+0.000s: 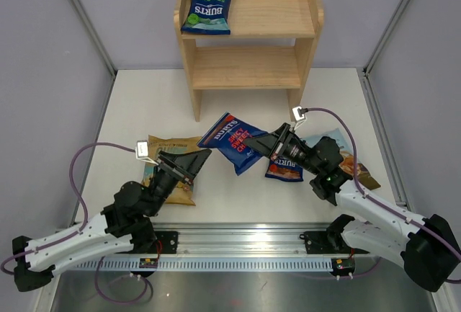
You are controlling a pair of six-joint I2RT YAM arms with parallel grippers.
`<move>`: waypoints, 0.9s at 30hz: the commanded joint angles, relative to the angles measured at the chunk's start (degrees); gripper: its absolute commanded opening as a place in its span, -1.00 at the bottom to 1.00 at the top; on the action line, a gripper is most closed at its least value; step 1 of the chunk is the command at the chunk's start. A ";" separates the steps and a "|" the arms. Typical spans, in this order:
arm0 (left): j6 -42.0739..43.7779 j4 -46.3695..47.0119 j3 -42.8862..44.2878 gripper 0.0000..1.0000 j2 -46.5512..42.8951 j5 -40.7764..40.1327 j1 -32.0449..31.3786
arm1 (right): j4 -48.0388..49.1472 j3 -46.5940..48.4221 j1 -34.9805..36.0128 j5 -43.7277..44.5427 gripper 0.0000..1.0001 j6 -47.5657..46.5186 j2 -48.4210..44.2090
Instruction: Place and organize the chips bags onto the shelf
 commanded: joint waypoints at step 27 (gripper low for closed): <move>-10.72 26.27 -4.59 0.75 4.75 -2.52 -0.09 | 5.86 2.45 0.00 -13.06 -0.81 -9.32 -2.97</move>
